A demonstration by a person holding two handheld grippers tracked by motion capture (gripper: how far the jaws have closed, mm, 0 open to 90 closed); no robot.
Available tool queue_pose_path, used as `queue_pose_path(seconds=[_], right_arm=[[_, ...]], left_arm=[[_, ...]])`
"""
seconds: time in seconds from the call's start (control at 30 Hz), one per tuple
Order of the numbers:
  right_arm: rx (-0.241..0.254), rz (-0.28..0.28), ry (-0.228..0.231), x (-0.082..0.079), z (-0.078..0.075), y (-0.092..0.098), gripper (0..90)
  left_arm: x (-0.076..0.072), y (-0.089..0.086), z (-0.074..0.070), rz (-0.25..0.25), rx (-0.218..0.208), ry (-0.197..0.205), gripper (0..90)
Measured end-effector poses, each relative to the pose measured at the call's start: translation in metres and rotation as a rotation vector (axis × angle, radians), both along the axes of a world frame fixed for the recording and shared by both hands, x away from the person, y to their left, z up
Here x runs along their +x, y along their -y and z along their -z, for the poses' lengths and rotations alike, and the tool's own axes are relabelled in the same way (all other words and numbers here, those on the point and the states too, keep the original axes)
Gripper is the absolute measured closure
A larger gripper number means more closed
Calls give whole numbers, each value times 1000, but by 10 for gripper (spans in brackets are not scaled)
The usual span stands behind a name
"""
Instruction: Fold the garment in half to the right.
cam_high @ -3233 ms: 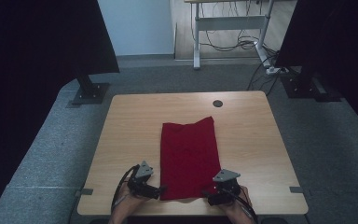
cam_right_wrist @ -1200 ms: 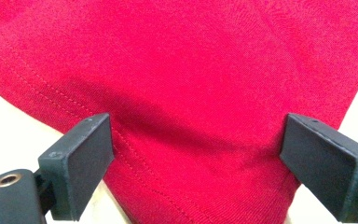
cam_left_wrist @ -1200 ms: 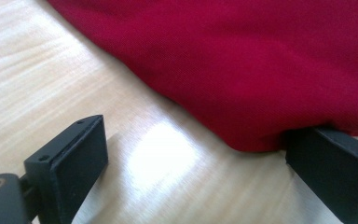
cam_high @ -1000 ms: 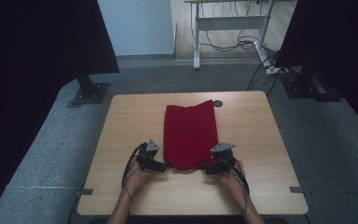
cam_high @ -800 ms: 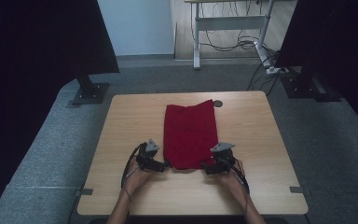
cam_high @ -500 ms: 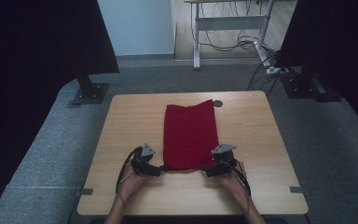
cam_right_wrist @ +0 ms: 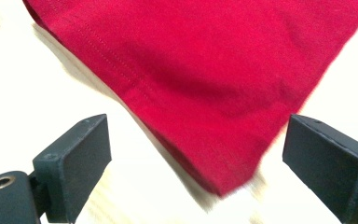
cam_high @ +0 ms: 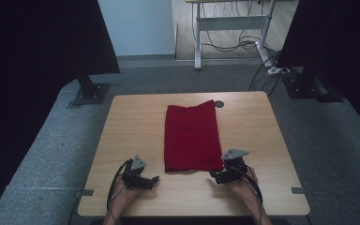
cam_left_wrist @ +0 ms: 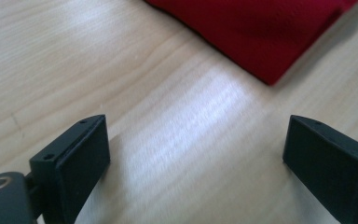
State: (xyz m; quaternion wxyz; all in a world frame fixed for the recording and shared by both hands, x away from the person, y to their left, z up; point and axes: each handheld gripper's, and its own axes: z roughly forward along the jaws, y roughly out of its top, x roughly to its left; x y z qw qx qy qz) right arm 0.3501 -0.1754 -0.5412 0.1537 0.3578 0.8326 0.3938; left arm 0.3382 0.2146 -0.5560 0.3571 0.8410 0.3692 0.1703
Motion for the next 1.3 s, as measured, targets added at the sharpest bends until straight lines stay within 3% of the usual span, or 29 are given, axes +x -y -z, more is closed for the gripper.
queue_pose_path(seconds=[0.27, 0.4, 0.57, 0.63, 0.8, 0.83, 1.0, 1.3], right_arm=[[-1, 8, 11, -10, -7, 11, 75], [-7, 19, 20, -24, -15, 26, 73], [-7, 22, 18, -25, -16, 28, 73], [-2, 46, 15, -33, -13, 42, 72], [0, 49, 14, -34, -13, 44, 72], [9, 81, 5, -40, -6, 57, 71], [-11, 132, -14, -47, 7, 76, 71], [-47, 160, -30, -50, 22, 87, 54]], left_arm=[[-10, -7, 0, -42, -1, 0, 73], [-15, -7, 1, -66, 4, -7, 38], [-18, -9, 1, -69, 4, -8, 35], [-20, -10, 1, -63, 4, -7, 36], [-26, -13, 1, -61, 3, -7, 36], [-28, -14, 1, -63, 2, -7, 36], [-29, -14, 1, -67, 3, -9, 29], [-28, -14, 1, -61, 7, -12, 13]])
